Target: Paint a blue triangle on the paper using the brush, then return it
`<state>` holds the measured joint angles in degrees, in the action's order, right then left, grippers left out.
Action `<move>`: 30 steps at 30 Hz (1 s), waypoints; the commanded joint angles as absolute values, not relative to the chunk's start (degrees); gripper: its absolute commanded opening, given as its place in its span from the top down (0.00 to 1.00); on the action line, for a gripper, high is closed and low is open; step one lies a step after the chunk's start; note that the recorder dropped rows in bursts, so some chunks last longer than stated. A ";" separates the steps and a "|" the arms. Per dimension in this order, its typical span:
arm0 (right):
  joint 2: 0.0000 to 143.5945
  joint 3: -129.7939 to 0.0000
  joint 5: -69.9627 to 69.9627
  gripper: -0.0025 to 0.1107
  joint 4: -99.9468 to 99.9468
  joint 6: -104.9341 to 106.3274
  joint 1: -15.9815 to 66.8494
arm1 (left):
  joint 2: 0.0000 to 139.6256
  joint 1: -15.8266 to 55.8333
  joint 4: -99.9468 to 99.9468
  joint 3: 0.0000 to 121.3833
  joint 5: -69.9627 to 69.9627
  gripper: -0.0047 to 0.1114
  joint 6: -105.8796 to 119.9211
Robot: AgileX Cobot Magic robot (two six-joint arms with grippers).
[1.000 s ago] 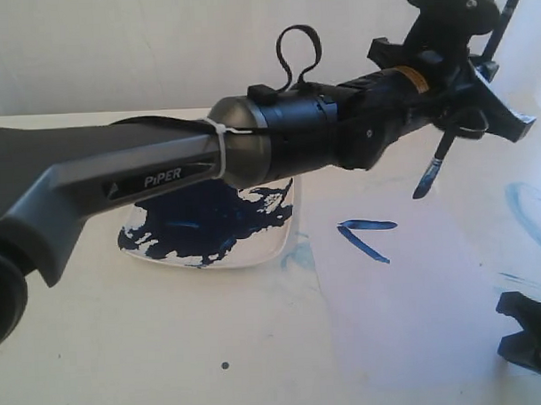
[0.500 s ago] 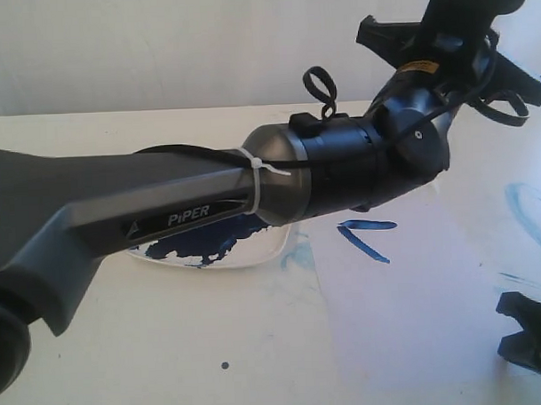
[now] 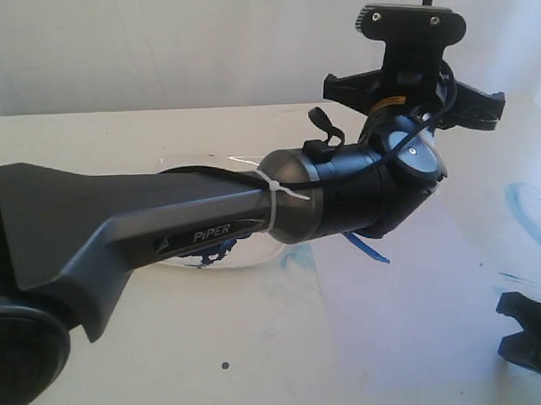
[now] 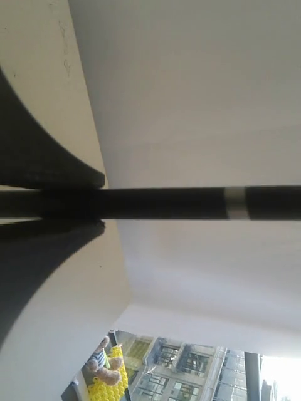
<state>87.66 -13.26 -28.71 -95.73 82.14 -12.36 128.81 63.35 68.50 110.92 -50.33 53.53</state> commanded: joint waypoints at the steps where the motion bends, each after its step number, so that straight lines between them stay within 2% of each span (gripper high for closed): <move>1: 88.08 -12.56 -24.06 0.98 -93.51 82.47 -12.59 | 128.54 63.49 71.70 110.70 -51.00 0.96 54.49; 30: 88.08 -12.56 -23.89 0.98 -93.51 82.47 -12.59 | 130.67 64.18 72.96 110.70 -50.80 0.96 52.49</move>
